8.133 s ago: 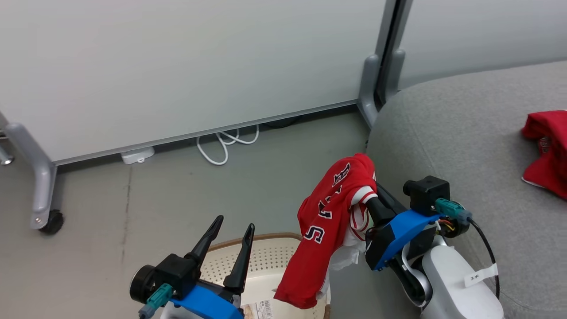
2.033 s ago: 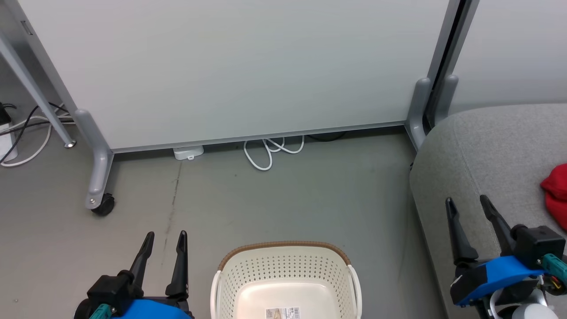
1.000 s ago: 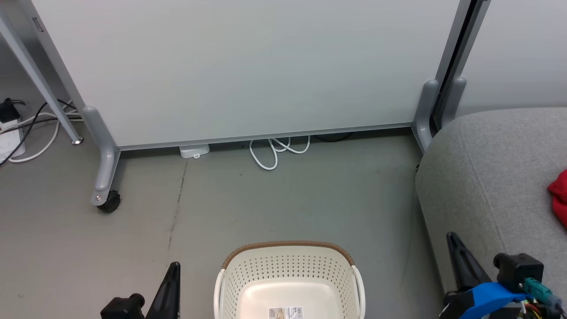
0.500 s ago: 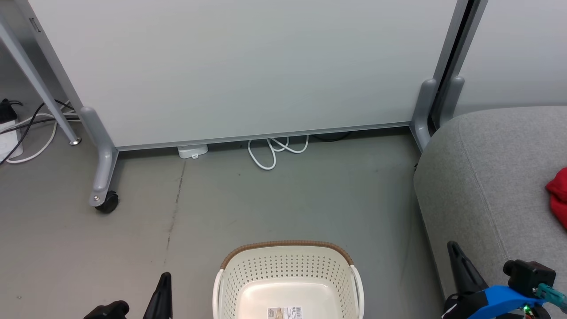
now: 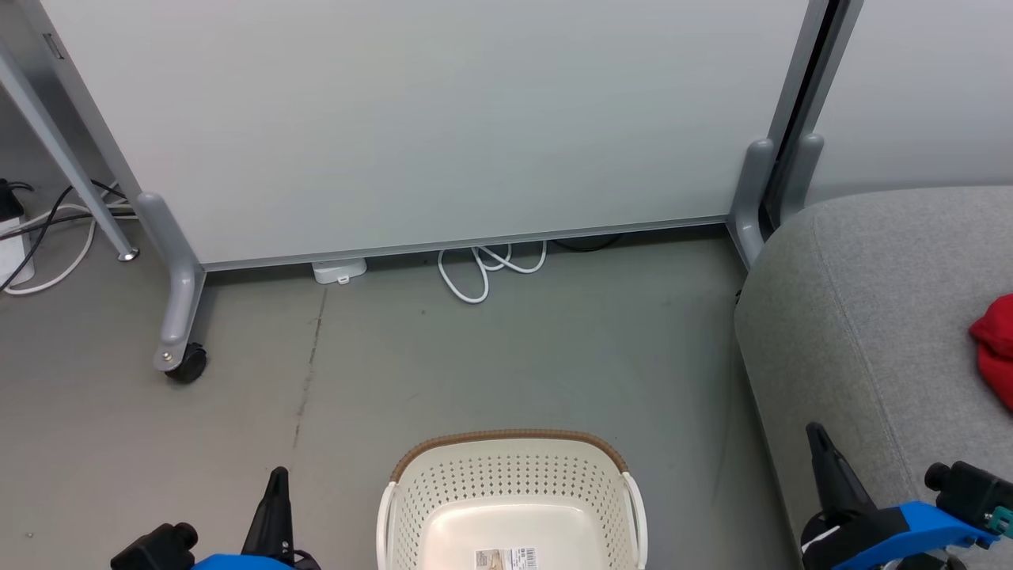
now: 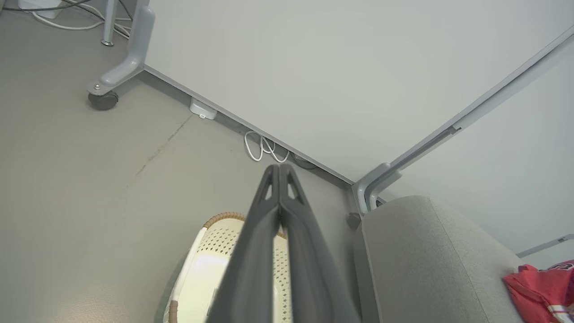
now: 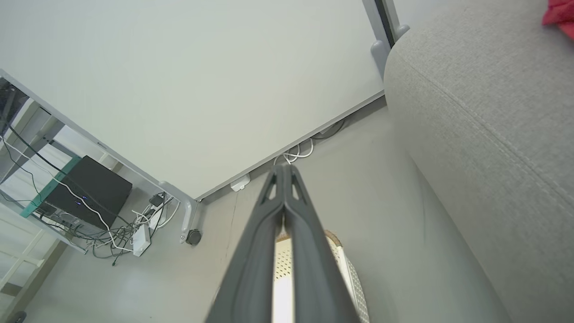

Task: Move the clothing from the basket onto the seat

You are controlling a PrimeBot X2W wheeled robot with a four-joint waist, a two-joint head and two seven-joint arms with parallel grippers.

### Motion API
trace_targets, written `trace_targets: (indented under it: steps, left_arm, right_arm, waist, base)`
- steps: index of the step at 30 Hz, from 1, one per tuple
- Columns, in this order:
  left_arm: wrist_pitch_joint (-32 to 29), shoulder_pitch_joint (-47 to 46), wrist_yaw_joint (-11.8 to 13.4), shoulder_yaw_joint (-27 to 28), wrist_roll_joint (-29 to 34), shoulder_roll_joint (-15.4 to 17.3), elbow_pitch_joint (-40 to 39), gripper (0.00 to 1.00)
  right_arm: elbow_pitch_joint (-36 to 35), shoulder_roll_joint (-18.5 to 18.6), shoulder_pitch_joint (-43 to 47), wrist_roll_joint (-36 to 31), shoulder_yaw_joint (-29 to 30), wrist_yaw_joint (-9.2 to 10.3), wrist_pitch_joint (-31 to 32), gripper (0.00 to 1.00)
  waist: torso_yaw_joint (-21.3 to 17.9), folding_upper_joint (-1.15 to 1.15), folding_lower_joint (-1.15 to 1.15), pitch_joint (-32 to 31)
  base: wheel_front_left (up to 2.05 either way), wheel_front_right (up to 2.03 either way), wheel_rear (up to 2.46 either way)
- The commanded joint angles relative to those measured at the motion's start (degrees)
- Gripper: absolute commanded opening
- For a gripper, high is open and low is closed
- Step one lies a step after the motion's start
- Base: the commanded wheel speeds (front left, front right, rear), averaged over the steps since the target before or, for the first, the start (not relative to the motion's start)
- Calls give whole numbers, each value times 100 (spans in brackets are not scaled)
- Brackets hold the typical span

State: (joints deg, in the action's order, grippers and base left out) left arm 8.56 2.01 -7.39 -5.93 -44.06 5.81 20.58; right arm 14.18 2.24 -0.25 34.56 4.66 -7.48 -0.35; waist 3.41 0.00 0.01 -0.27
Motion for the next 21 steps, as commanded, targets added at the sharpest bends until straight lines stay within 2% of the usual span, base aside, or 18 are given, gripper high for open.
trace_targets:
  steps: [1,21]
  left_arm:
    - [-44,-202,-4,80,-163,13,-103,0]
    - [-437,-393,-6,382,-1516,-50,-271,0]
  right_arm:
    - [-73,32,-172,198,21,0,27,0]
    - [-63,47,-310,1786,70,-1,219,0]
  waist:
    - [-4,0,0,0]
    - [-72,0,0,10]
  base:
    - [0,0,0]
    - [0,0,0]
